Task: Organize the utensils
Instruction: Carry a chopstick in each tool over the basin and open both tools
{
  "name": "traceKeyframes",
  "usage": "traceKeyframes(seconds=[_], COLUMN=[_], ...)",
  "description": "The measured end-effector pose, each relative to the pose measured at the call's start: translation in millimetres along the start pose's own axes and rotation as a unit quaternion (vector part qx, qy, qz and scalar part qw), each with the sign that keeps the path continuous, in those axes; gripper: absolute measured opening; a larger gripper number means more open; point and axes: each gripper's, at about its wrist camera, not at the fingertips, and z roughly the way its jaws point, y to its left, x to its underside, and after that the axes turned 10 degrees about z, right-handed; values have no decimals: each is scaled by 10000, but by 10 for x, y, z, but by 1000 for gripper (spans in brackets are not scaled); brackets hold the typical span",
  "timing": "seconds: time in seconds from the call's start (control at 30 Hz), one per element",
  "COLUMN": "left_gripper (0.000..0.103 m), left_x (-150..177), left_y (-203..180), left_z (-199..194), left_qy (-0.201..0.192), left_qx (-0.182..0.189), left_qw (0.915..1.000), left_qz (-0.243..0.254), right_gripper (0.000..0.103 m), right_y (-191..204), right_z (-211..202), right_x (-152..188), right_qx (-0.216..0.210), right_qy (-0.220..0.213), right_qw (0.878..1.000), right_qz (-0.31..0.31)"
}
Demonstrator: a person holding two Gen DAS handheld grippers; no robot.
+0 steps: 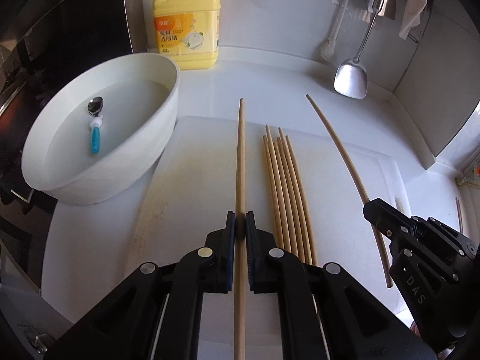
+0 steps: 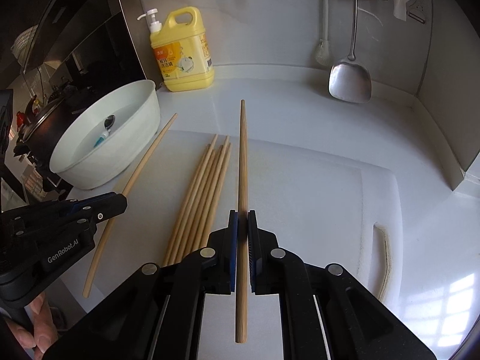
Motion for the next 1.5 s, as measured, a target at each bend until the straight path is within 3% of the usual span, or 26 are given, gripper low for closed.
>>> traceKeyframes(seconds=[0.17,0.37,0.57,0.83,1.17,1.5], left_gripper=[7,7,7,7,8,8], left_x=[-161,-293,-485,-656,-645,-619], left_y=[267,884,1740,2597,2822,2845], left_z=[-391,-661,-575,-74,472,725], left_qy=[-286,-508,-599,-199,271,609], left_qx=[-187,-436,-641,-374,-41,155], left_qw=[9993,9972,9955,9989,9995,9976], left_qz=[-121,-329,-354,-220,-143,-291], right_gripper=[7,7,7,6,6,7], right_y=[272,803,1562,2410,2668,2601], right_z=[-261,-270,65,789,1503,1806], right_x=[-232,-514,-725,-866,-893,-911], right_qx=[-274,-589,-790,-805,-611,-464], right_qy=[-281,-413,-465,-79,713,1287], right_qw=[9991,9963,9937,9959,9952,9903], right_qz=[-177,-478,-649,-411,-287,-247])
